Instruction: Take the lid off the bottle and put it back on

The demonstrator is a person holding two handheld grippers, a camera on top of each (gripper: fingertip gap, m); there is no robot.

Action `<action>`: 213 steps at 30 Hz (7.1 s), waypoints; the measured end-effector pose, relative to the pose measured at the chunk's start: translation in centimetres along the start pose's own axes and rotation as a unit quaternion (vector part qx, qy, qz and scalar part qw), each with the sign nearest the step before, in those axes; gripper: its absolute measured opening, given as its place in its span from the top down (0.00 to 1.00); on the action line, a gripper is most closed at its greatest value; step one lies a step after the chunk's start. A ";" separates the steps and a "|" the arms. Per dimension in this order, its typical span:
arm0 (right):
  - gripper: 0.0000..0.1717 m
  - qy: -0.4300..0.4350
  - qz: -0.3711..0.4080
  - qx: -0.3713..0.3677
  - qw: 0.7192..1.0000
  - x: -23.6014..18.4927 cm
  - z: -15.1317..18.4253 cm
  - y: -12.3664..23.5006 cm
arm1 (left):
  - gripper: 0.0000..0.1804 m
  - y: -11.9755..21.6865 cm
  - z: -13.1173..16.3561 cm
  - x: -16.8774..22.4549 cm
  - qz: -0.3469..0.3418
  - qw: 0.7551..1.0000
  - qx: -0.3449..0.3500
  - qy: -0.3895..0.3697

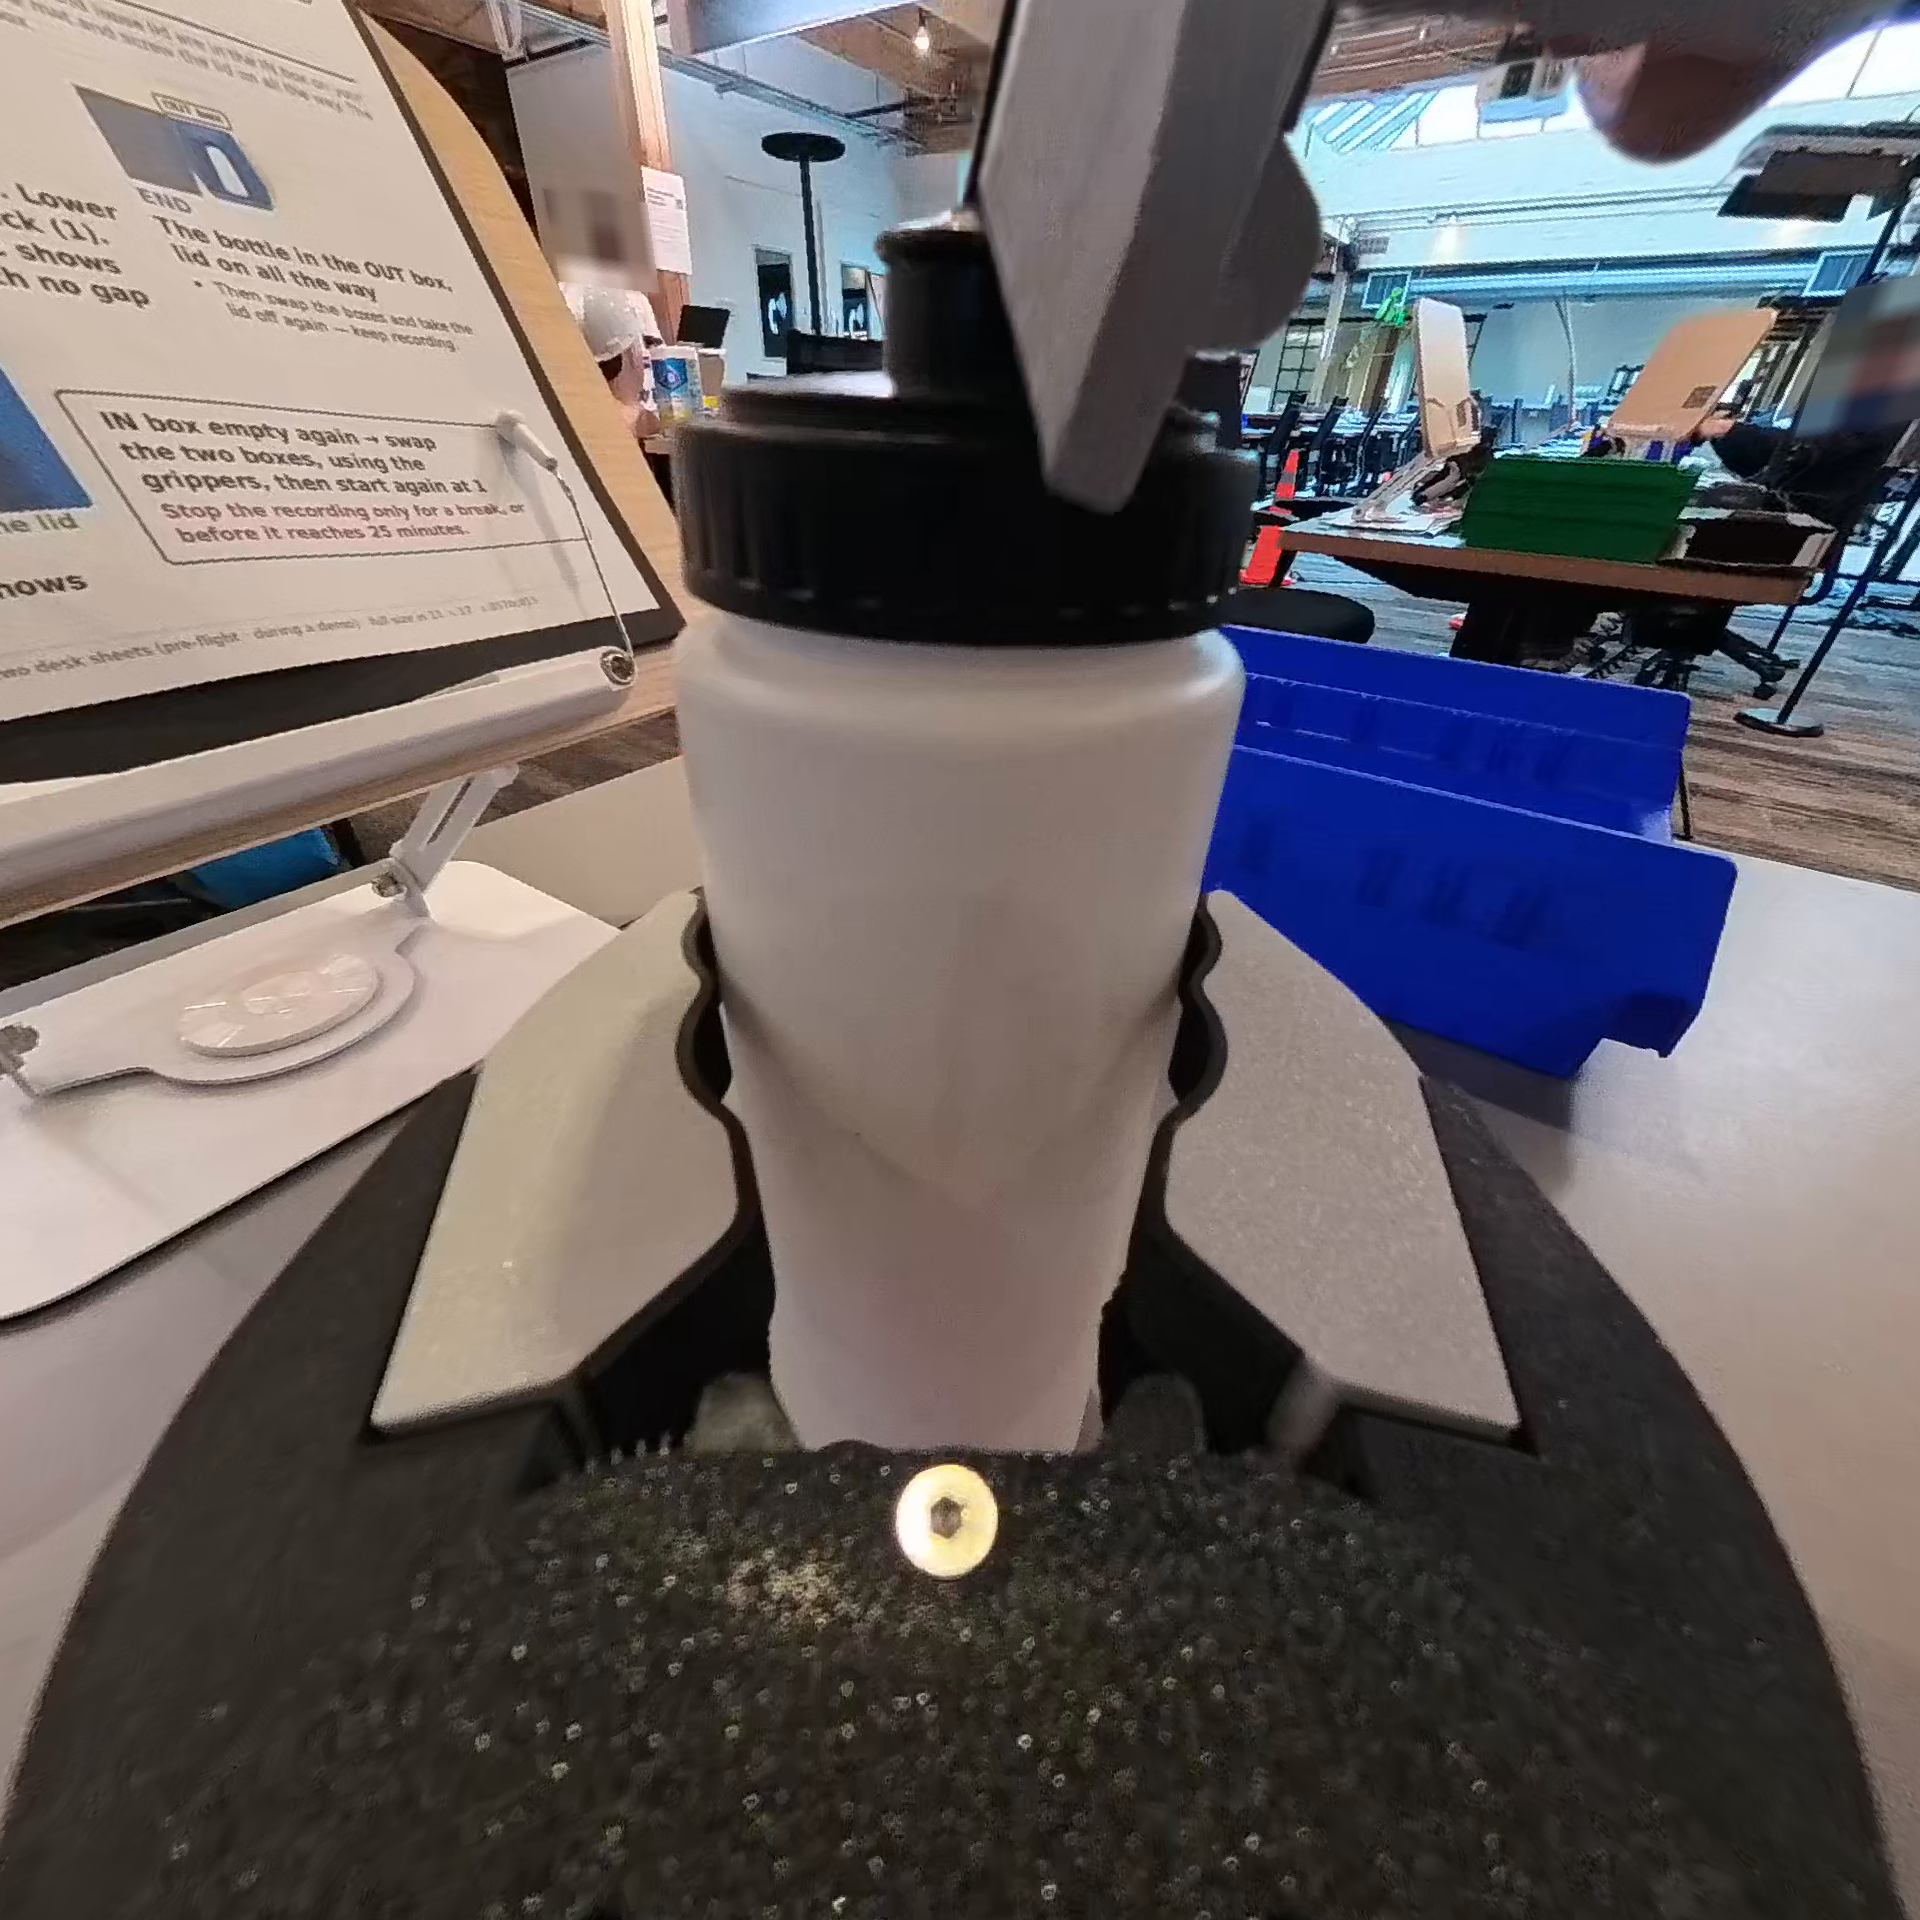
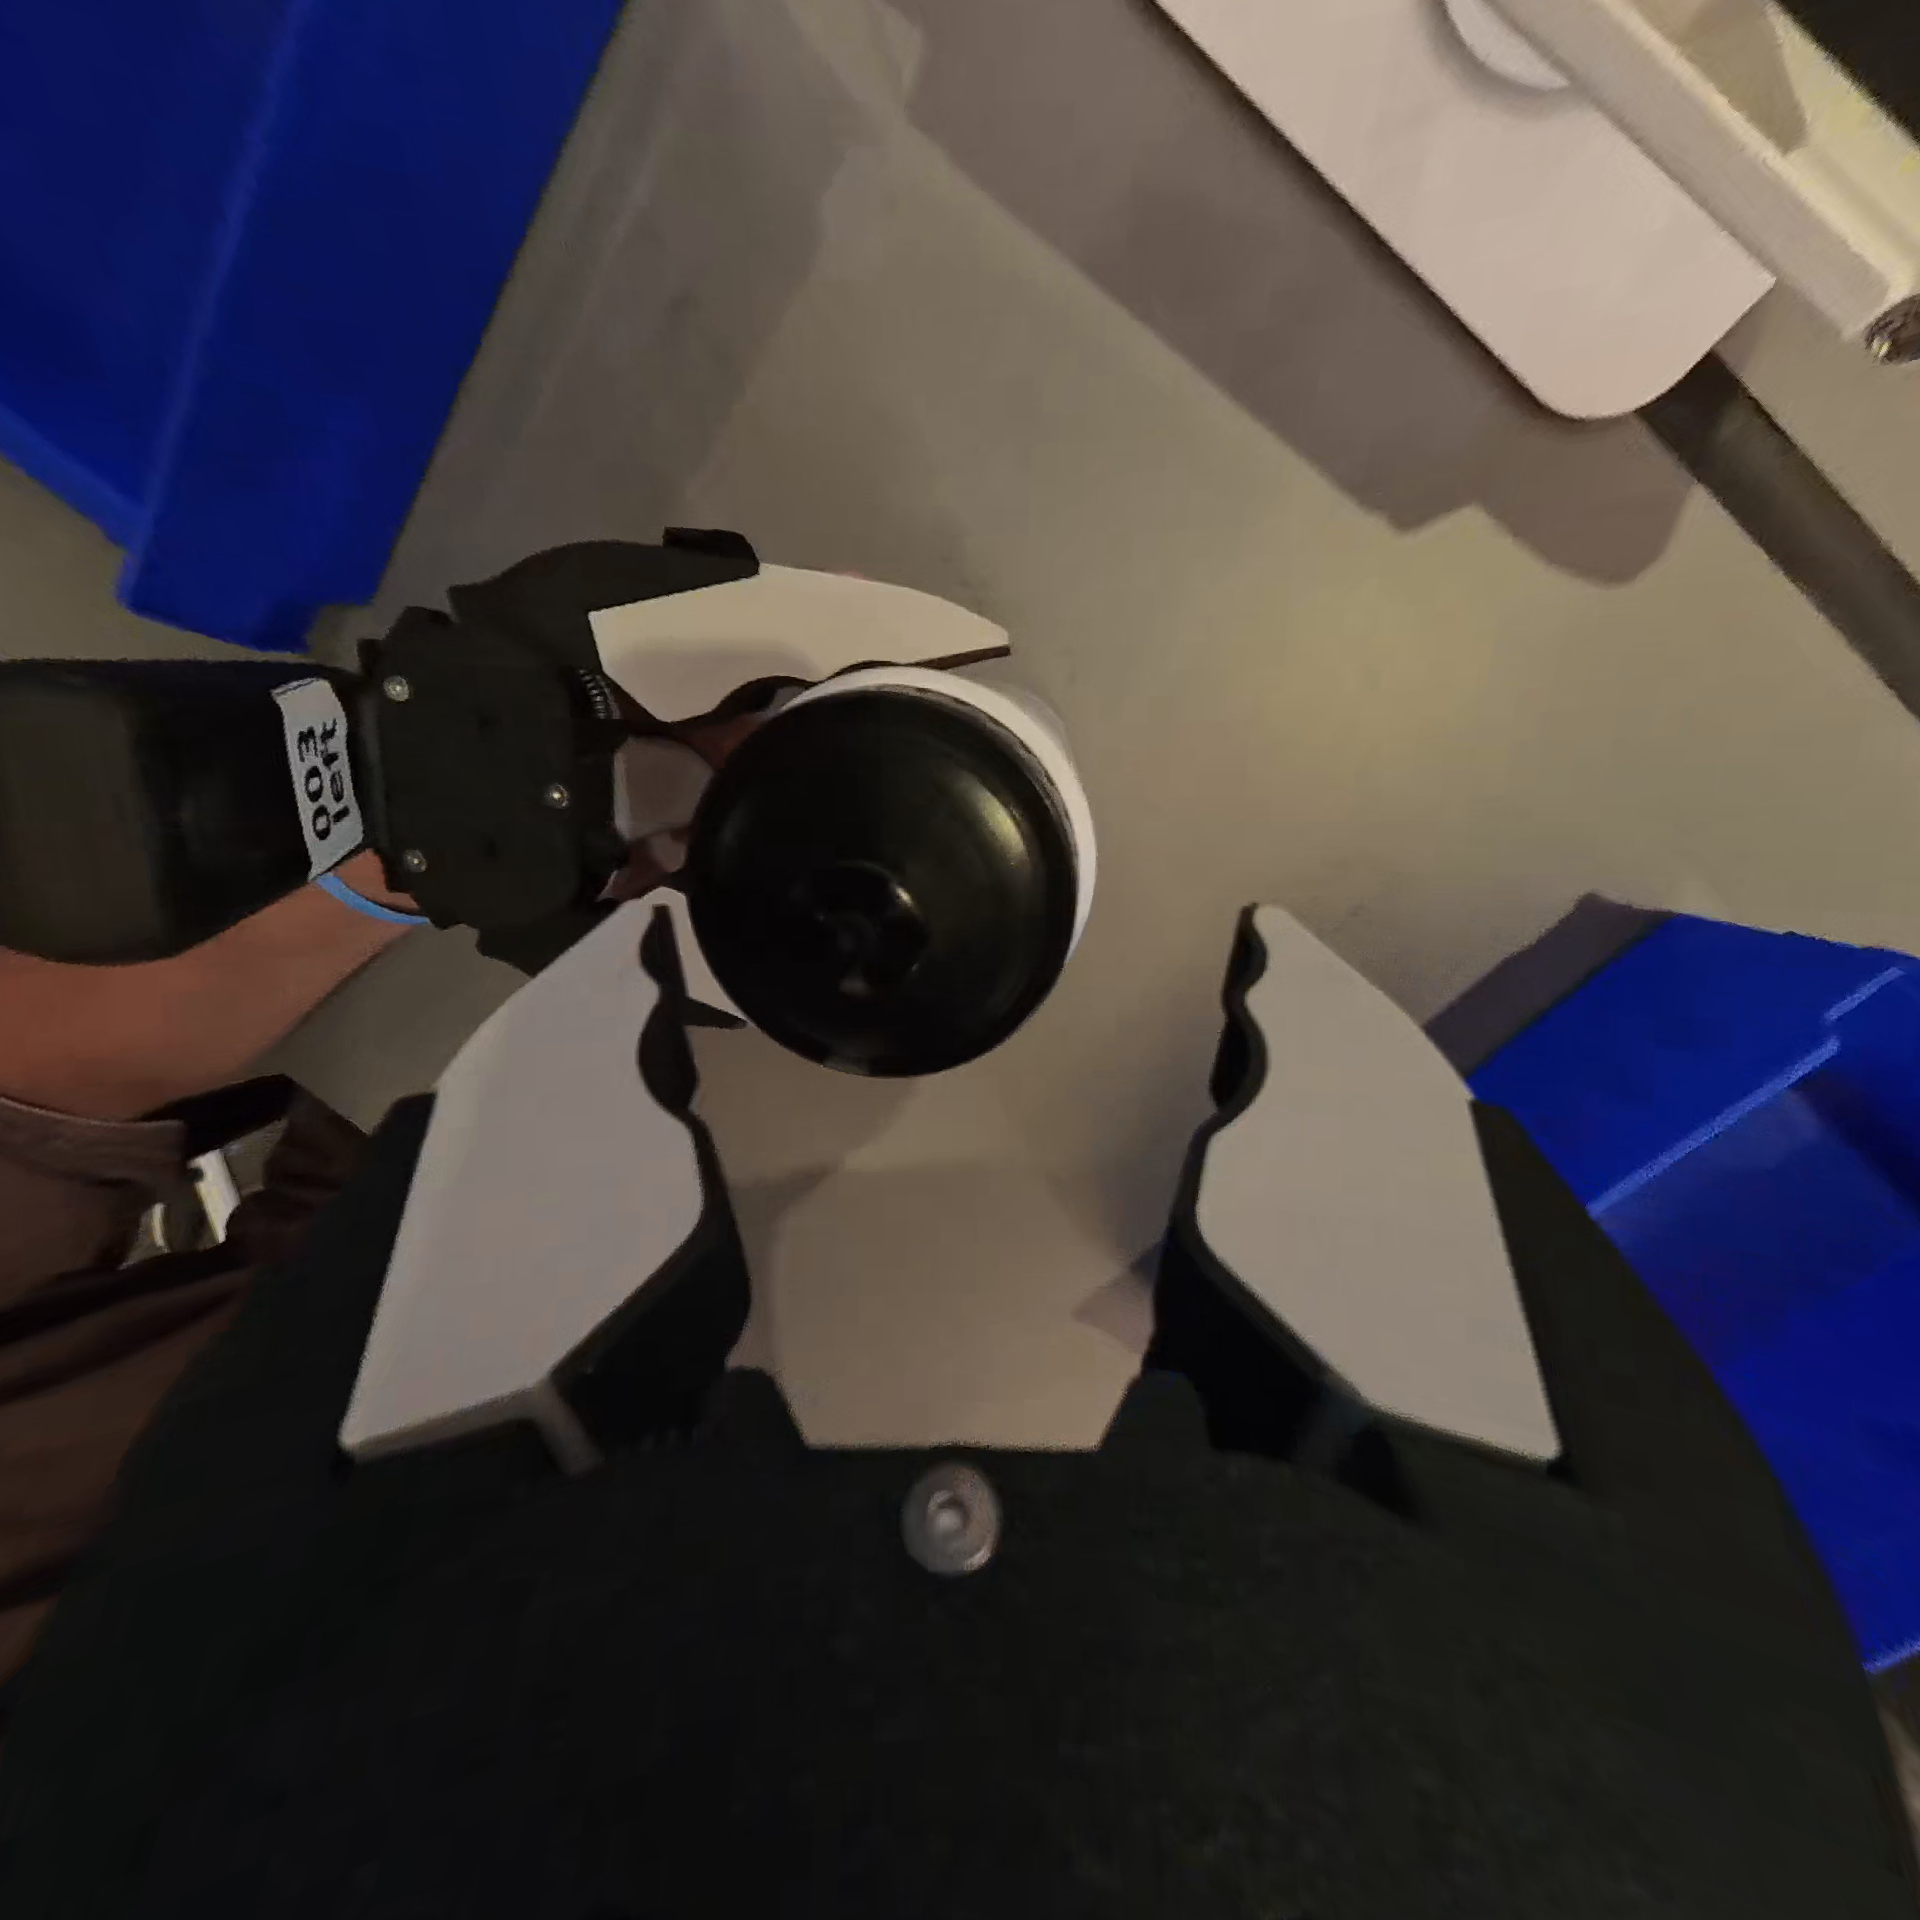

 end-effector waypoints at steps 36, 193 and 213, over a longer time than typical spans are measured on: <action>0.59 0.680 -0.028 -0.208 0.702 -0.6 -0.9 0.0 | 0.54 -0.1 0.2 0.4 0.054 0.998 -0.010 -0.008; 0.63 0.667 0.080 -0.149 0.725 -1.2 -0.4 1.5 | 0.55 0.1 1.1 0.6 0.061 0.997 -0.042 -0.006; 0.48 0.023 -0.042 -0.010 0.999 -0.4 1.0 0.8 | 0.55 0.0 1.2 0.8 0.044 0.998 -0.044 -0.009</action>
Point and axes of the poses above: each gripper's, where its closed fingertips meet, y back along the fingers, z out of its underside, x = y × z across the jaws, the point moved 3 cm from there along y, back along the fingers, and after that the axes turned 6 degrees about y, right-handed, at the moved point
